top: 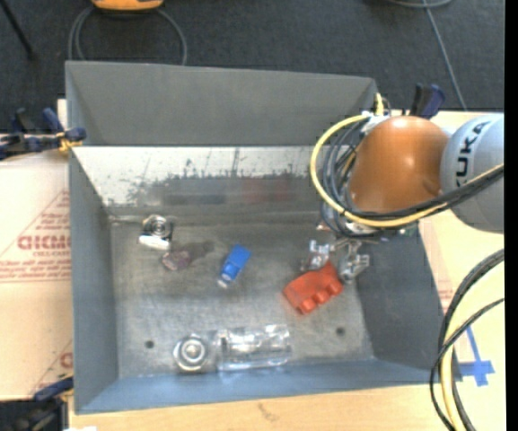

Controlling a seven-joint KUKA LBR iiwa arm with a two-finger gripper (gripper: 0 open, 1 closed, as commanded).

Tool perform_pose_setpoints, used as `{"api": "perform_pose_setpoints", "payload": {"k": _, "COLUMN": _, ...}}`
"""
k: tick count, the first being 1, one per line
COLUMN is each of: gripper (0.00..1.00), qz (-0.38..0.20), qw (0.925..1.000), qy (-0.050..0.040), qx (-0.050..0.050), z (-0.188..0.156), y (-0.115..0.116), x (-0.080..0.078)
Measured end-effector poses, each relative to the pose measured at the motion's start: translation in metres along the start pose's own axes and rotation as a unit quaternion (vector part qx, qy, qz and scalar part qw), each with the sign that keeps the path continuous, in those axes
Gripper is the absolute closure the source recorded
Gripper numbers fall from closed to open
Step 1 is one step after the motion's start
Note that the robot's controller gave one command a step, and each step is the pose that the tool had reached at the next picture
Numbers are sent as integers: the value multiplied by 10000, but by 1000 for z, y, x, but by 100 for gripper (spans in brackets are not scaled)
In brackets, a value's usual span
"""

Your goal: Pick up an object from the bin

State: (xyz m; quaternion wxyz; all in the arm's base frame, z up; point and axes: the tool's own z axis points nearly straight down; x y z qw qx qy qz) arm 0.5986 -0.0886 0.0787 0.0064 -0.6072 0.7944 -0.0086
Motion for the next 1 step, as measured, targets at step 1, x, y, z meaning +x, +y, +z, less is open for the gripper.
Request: {"api": "perform_pose_setpoints", "payload": {"k": 1, "gripper": 100, "qz": 32, "qw": 10000, "qy": -12, "qx": -46, "z": -210, "y": -18, "x": -1}}
